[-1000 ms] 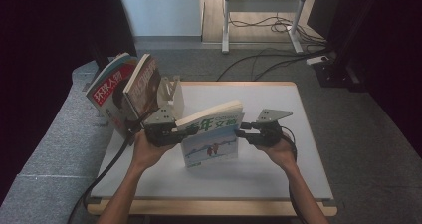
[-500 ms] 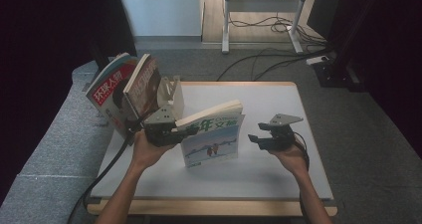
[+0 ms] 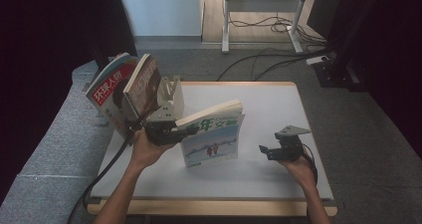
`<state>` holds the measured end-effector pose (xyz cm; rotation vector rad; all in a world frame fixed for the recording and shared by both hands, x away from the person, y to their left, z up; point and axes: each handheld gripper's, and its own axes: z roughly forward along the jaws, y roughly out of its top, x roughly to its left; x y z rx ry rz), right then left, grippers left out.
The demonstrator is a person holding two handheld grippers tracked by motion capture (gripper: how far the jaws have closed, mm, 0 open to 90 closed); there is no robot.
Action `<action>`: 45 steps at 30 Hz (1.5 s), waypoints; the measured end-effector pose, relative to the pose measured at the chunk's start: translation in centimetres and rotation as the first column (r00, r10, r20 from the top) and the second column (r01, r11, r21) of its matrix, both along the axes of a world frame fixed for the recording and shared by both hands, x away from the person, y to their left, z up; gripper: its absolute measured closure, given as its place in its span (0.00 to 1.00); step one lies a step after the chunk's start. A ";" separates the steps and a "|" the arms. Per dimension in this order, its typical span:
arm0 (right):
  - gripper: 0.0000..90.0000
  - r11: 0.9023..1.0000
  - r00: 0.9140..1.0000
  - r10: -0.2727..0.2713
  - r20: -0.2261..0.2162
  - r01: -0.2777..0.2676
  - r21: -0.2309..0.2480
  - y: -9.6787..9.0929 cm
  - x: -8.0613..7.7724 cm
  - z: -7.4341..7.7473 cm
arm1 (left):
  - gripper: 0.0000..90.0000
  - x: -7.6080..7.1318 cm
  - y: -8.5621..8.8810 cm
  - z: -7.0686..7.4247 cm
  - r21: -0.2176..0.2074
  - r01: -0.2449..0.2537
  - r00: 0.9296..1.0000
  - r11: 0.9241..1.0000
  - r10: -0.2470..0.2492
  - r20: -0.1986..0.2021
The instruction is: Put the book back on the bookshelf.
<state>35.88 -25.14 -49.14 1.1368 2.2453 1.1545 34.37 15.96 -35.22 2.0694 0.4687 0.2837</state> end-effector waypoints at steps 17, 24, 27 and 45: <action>0.00 0.987 0.988 -0.129 -0.084 0.120 -0.103 -1.6 -1.0 -4.4 | 0.82 0.3 0.0 -0.2 -0.025 -0.027 1.000 0.999 0.027 -0.003; 0.00 0.986 0.987 -0.140 -0.085 0.131 -0.106 -1.6 -0.9 -4.5 | 0.82 0.6 0.0 -0.3 -0.042 -0.046 0.999 0.998 0.045 -0.013; 0.00 0.986 0.987 -0.139 -0.082 0.130 -0.105 -1.6 -0.9 -4.5 | 0.82 0.7 -0.1 -0.3 -0.048 -0.053 0.998 0.997 0.052 -0.020; 0.00 0.986 0.987 -0.140 -0.081 0.131 -0.105 -1.6 -1.0 -4.5 | 0.83 1.0 2.0 1.7 -0.070 -0.163 0.985 0.984 0.158 -0.063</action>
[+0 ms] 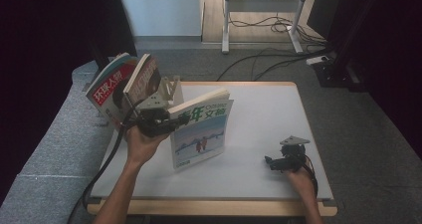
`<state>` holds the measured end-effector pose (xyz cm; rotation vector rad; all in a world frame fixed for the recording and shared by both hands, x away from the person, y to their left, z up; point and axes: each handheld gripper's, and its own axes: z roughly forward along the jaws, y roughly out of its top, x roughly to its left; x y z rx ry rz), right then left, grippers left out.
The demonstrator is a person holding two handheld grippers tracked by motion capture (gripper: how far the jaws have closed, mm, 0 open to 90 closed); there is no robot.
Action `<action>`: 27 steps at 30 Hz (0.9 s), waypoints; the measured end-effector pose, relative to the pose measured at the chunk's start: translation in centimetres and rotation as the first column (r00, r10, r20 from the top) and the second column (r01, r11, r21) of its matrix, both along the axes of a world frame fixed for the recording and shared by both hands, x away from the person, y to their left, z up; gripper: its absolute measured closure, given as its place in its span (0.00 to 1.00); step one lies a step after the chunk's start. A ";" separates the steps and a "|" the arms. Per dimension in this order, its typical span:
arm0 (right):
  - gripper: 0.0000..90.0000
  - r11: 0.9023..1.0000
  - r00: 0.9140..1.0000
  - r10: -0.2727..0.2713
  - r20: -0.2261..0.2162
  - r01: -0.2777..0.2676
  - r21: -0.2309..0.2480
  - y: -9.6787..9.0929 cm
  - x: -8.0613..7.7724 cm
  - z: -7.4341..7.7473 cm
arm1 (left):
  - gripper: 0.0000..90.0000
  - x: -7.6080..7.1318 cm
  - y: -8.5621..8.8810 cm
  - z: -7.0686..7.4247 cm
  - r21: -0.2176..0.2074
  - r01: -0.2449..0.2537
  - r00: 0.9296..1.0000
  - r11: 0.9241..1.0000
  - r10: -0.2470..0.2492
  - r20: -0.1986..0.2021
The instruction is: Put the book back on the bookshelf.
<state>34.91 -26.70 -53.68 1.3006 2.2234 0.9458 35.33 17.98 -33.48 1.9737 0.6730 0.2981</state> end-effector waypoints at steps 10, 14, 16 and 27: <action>0.00 1.000 1.000 0.000 0.000 0.000 0.001 0.0 0.0 0.0 | 0.83 -0.1 2.3 1.4 -0.008 -0.077 0.997 0.997 0.077 -0.017; 0.00 1.000 1.000 0.000 0.000 0.000 0.000 0.0 0.0 0.0 | 0.83 -0.3 3.5 2.0 -0.008 -0.107 0.994 0.994 0.107 -0.012; 0.00 1.000 1.000 0.001 -0.001 -0.001 0.001 0.0 0.0 0.0 | 0.83 -0.5 4.0 2.3 -0.013 -0.120 0.993 0.993 0.120 -0.010; 0.00 1.000 1.000 0.000 -0.001 0.000 0.001 0.0 0.0 0.0 | 0.83 -0.9 6.8 3.2 -0.023 -0.201 0.980 0.979 0.201 -0.016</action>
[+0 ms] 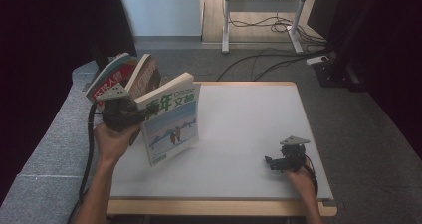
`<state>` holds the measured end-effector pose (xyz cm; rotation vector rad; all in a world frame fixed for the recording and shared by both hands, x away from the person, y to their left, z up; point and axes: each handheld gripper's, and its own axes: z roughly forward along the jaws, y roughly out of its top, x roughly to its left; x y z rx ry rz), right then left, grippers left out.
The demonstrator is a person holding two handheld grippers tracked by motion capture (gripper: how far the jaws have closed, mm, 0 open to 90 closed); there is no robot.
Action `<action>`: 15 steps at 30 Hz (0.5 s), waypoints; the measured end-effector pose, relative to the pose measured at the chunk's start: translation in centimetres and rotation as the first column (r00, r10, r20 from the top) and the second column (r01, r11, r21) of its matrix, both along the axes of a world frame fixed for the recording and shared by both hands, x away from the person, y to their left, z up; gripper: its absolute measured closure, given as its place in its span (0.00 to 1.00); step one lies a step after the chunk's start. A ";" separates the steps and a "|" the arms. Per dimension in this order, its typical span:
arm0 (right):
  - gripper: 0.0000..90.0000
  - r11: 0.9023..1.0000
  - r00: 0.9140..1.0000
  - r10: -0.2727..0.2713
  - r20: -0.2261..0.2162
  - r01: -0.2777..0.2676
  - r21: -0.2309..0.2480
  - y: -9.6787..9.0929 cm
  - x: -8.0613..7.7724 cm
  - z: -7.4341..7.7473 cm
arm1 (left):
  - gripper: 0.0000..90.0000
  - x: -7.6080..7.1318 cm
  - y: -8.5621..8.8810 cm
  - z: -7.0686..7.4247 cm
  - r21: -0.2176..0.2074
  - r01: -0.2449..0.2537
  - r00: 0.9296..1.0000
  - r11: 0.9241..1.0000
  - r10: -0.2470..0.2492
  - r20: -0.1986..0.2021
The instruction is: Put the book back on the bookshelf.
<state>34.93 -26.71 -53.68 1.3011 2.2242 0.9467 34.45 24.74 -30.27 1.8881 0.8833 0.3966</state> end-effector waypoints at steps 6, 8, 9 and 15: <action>0.00 1.000 1.000 0.000 0.000 0.000 0.001 0.0 0.0 0.0 | 0.83 -0.2 1.1 0.1 0.003 -0.042 0.999 0.999 0.042 -0.010; 0.00 1.000 1.000 0.000 0.000 0.000 0.001 0.0 0.0 0.0 | 0.83 -0.4 1.5 0.2 0.001 -0.053 0.999 0.999 0.053 -0.014; 0.00 1.000 1.000 0.000 0.000 0.000 0.001 0.0 0.0 0.0 | 0.83 -0.5 1.7 0.2 0.002 -0.059 0.998 0.998 0.059 -0.012; 0.00 1.000 1.000 0.000 0.000 0.000 0.000 0.0 0.0 0.0 | 0.83 -0.9 3.1 0.6 0.010 -0.107 0.994 0.994 0.107 -0.013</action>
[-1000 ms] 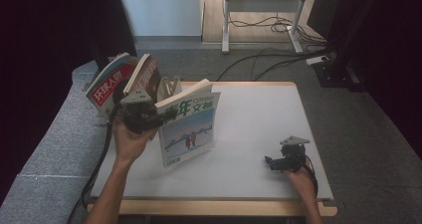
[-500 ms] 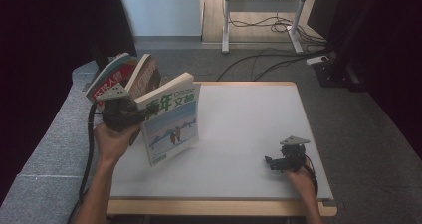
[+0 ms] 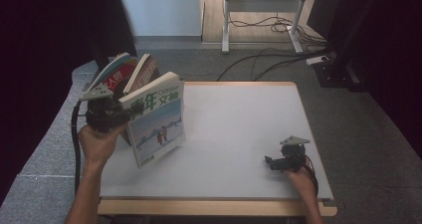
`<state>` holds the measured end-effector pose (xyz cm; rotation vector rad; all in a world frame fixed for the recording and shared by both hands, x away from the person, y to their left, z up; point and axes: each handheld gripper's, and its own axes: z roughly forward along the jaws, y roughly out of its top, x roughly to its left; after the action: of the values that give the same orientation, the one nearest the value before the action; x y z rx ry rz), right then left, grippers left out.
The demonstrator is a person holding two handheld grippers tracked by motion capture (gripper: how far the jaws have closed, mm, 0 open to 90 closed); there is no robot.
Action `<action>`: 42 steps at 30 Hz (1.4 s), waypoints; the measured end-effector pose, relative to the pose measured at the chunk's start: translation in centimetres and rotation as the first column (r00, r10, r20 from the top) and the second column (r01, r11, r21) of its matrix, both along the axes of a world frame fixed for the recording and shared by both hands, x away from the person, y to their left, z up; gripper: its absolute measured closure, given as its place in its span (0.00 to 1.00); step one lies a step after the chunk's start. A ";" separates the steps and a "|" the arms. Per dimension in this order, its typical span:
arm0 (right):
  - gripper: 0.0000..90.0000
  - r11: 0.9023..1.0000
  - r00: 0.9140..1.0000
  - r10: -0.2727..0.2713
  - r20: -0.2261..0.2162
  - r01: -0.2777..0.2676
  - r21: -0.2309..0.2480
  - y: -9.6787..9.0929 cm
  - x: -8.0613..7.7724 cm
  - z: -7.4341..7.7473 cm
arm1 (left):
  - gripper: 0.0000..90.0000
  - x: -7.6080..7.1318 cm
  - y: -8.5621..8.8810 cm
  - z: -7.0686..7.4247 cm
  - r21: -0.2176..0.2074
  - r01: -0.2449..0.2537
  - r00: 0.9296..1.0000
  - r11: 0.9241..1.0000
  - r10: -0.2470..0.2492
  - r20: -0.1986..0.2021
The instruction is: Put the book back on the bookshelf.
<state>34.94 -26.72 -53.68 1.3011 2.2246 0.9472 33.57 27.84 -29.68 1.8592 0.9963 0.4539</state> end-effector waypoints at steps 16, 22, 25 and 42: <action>0.00 1.000 1.000 0.000 0.000 0.000 0.000 0.0 0.0 0.0 | 0.83 1.0 1.6 -0.6 0.013 -0.122 0.992 0.992 0.122 -0.015; 0.00 1.000 1.000 -0.001 0.000 0.001 0.000 0.0 0.0 0.0 | 0.83 1.9 1.3 -1.0 0.011 -0.148 0.989 0.989 0.148 -0.008; 0.00 1.000 1.000 0.000 0.000 0.000 0.000 0.0 0.0 0.0 | 0.83 2.4 0.9 -1.1 0.024 -0.159 0.987 0.987 0.159 0.002; 0.00 1.000 1.000 0.000 -0.002 0.000 -0.001 0.0 0.0 0.0 | 0.83 4.6 -1.3 -2.0 -0.001 -0.203 0.978 0.979 0.203 0.057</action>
<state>34.93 -26.72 -53.68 1.3024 2.2258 0.9457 38.15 26.59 -31.69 1.7464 1.1530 0.6279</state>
